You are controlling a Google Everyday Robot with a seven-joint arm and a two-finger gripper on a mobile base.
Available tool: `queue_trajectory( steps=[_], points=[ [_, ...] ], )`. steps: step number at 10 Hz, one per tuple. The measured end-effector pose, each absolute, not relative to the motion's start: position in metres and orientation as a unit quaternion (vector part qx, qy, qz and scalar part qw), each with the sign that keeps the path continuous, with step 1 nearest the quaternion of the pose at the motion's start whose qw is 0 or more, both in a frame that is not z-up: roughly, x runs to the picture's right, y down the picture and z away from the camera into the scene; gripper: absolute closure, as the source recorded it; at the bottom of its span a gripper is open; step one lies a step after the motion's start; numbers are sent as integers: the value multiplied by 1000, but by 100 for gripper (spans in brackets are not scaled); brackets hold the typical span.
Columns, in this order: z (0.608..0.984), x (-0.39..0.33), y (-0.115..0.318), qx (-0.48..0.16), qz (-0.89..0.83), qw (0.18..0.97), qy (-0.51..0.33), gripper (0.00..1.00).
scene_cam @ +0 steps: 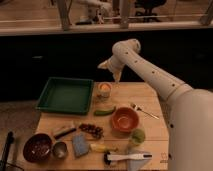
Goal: Place apple in paper cup
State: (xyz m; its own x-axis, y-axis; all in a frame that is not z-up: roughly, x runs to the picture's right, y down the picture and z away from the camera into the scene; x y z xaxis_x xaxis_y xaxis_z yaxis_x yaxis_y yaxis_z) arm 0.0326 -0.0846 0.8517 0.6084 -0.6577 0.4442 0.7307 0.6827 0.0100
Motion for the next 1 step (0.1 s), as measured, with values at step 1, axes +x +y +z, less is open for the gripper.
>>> queue_trajectory(
  steps=[1],
  points=[
    [852,33,-85,-86,-389,893,-211,20]
  ],
)
